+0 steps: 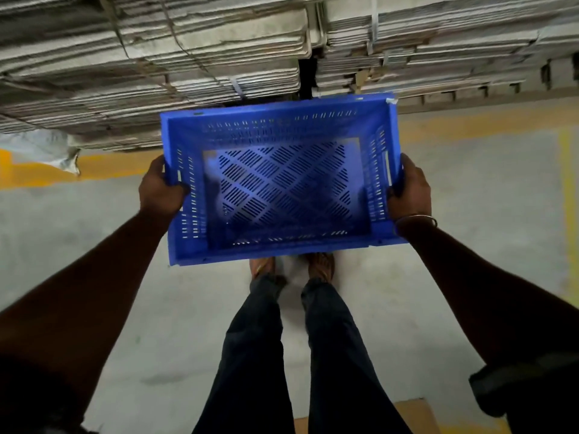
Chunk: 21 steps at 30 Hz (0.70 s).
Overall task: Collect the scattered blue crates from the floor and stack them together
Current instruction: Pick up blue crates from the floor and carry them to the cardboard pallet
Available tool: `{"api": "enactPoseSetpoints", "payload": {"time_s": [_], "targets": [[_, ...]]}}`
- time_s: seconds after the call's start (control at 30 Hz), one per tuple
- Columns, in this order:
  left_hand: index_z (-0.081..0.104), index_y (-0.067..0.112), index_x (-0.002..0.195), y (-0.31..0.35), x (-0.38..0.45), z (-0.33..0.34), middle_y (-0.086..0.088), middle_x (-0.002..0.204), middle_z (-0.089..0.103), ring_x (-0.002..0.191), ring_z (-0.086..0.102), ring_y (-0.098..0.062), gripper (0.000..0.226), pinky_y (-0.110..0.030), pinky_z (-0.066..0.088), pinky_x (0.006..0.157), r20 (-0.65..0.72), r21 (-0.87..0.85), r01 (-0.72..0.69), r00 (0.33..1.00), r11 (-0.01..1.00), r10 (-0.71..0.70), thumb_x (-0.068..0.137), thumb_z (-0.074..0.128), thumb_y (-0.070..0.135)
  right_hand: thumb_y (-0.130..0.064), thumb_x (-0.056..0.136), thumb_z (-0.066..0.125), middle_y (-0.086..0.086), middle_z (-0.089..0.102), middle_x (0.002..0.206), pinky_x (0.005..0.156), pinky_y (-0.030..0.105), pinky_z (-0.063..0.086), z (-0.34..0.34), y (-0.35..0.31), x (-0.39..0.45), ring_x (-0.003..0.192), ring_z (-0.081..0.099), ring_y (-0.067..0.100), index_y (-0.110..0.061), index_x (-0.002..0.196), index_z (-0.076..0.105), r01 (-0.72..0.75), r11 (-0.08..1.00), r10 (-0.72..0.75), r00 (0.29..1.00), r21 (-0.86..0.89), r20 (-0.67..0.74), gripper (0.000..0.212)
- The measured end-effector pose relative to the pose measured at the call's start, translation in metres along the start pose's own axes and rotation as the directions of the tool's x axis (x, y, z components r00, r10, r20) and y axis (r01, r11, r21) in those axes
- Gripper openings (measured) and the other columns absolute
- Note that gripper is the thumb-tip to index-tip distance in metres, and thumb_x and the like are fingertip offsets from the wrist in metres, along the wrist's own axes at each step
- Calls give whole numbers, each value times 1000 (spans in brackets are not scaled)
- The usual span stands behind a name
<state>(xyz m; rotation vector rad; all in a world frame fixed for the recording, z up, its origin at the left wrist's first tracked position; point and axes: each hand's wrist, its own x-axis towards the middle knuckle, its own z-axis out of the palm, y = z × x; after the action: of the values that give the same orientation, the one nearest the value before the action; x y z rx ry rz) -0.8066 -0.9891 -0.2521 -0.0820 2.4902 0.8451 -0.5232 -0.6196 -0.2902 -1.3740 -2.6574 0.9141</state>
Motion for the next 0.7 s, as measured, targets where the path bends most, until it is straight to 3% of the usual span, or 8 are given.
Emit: {"api": "enactPoseSetpoints", "payload": {"time_s": [0.2,0.4,0.5,0.57,0.63,0.7], "targets": [[53,26,132,0,19,8,2,114,66,96,66,-20,67,-43,56,89,56,-142,12,998,990,-4,73,71,1,0,77,57,19,54,127,95,34,40,9,2,6,113,53,37,-13,146,38,-20,1000,20,1000,2,-17,72],[50,23,137,-9,6,13,6,115,61,95,62,-19,66,-35,49,83,52,-71,-33,998,997,37,78,73,3,-3,78,59,16,54,131,97,35,42,7,1,8,117,53,35,-16,146,37,-57,998,57,998,15,13,72],[50,21,135,-30,-11,15,-3,118,63,97,63,-26,64,-42,52,86,58,8,33,998,999,-33,77,76,16,-11,81,63,18,57,129,93,39,45,6,1,2,114,54,38,-17,144,39,-124,992,123,990,14,67,67],[52,22,131,-49,-26,18,-8,118,65,101,63,-31,60,-47,52,89,68,21,130,989,991,-131,75,73,26,-16,83,62,21,62,120,87,41,46,7,5,-7,108,57,41,-18,138,44,-257,966,254,959,7,121,57],[57,29,123,-68,-38,21,-6,116,68,104,64,-34,52,-51,53,91,91,-25,202,976,979,-199,72,66,29,-15,85,60,22,65,112,80,39,45,9,11,-16,104,59,43,-15,127,51,-335,942,332,930,-6,156,42],[61,38,117,-85,-39,25,-2,112,70,103,66,-32,49,-55,54,91,110,-90,233,969,968,-223,69,63,28,-11,86,58,22,66,108,74,33,39,10,13,-23,101,59,42,-10,117,55,-315,949,312,939,-5,148,32]]}}
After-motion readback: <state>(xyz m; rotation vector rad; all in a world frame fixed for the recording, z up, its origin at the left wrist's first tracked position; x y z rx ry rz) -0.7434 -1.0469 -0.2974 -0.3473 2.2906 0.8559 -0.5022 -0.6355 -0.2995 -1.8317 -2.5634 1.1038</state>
